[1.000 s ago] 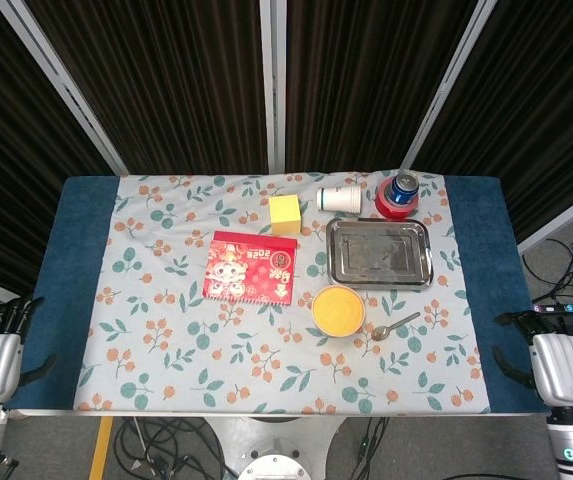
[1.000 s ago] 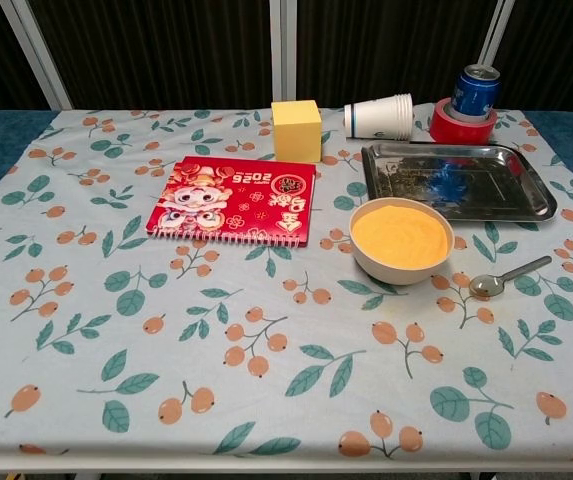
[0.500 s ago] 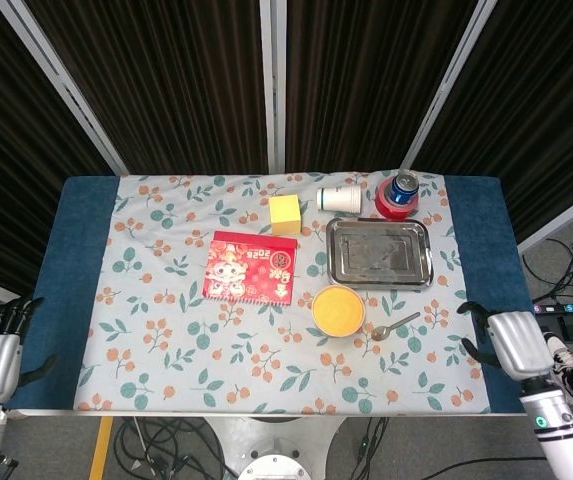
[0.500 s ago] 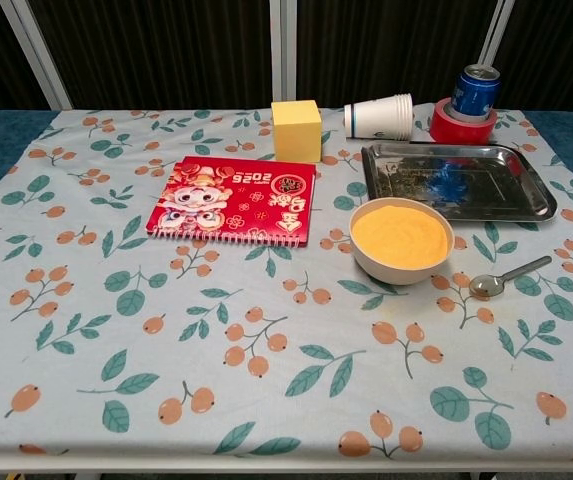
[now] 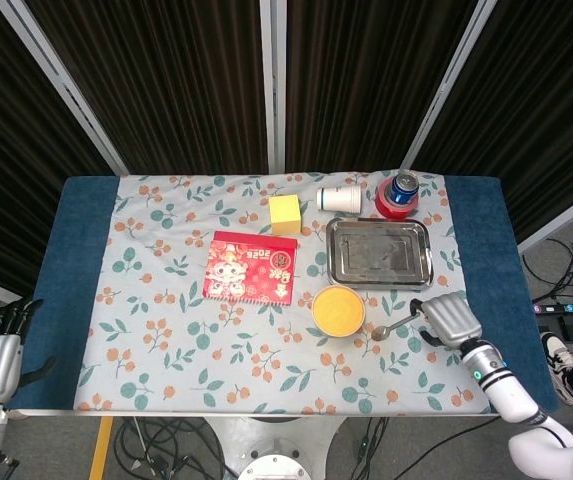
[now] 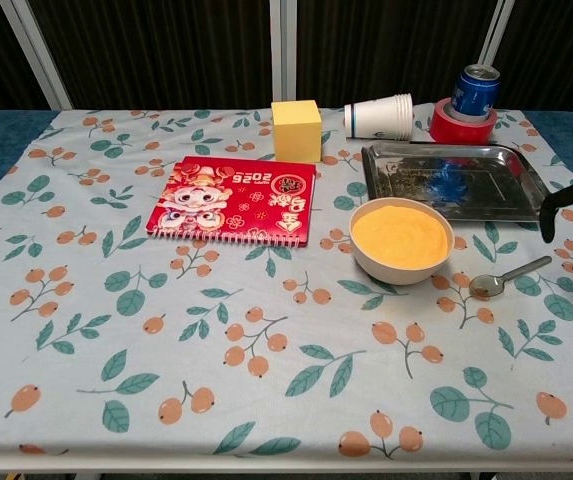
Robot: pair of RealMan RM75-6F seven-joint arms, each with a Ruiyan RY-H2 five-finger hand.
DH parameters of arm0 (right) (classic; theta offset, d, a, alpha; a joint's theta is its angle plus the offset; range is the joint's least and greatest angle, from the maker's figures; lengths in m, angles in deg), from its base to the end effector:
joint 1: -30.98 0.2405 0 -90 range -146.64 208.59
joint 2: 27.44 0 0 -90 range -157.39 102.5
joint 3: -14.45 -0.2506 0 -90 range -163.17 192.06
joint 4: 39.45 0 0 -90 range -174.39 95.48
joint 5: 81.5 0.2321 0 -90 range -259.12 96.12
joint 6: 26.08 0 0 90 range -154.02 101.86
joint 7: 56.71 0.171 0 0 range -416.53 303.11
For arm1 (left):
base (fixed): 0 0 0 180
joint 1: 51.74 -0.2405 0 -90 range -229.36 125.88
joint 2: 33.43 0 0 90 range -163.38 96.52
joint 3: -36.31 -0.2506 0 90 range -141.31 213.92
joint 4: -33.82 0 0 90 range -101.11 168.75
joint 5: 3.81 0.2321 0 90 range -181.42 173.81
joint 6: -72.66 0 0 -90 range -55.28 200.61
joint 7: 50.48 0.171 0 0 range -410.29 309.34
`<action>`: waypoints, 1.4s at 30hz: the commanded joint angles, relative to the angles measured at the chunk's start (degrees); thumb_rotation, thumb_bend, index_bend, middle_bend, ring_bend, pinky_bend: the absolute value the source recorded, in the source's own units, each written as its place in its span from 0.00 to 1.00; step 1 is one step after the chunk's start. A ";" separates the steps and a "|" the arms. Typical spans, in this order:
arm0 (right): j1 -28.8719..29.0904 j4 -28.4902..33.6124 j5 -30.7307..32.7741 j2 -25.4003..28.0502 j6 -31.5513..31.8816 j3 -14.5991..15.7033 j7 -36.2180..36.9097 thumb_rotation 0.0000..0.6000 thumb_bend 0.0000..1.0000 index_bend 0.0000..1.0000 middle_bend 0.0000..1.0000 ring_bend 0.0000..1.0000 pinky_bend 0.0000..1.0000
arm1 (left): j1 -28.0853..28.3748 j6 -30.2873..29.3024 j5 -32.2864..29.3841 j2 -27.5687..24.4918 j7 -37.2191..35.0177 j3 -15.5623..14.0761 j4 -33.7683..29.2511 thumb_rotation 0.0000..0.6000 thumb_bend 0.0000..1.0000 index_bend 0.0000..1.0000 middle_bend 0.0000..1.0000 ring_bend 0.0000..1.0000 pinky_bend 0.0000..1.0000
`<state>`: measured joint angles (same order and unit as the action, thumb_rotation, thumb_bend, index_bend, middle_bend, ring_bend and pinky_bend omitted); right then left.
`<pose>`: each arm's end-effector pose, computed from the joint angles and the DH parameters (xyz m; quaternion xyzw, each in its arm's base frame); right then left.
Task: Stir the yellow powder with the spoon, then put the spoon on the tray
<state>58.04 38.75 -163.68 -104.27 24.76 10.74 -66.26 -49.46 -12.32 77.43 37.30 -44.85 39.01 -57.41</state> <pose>-0.2885 -0.3185 0.0059 0.7819 -0.3575 0.2406 0.4505 -0.3276 0.1930 0.1041 -0.5639 -0.4222 -0.3563 0.6139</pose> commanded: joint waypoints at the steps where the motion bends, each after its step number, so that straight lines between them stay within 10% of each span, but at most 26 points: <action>1: 1.27 -2.07 0.93 -2.11 -1.57 0.43 -0.20 1.00 0.24 0.43 0.93 0.91 1.00 | 0.14 0.21 -0.17 0.04 0.03 0.10 0.01 1.00 0.22 0.19 0.18 0.12 0.12; 42: 5.33 -7.71 6.31 -8.94 -3.67 1.27 -4.63 1.00 0.33 0.55 0.94 0.91 1.00 | 0.30 1.17 -0.57 1.16 -2.47 -0.06 2.69 1.00 0.22 0.19 0.18 0.12 0.12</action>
<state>63.36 31.04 -157.38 -113.21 21.08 12.00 -70.89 -49.16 -11.13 76.85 38.44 -47.34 38.93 -54.75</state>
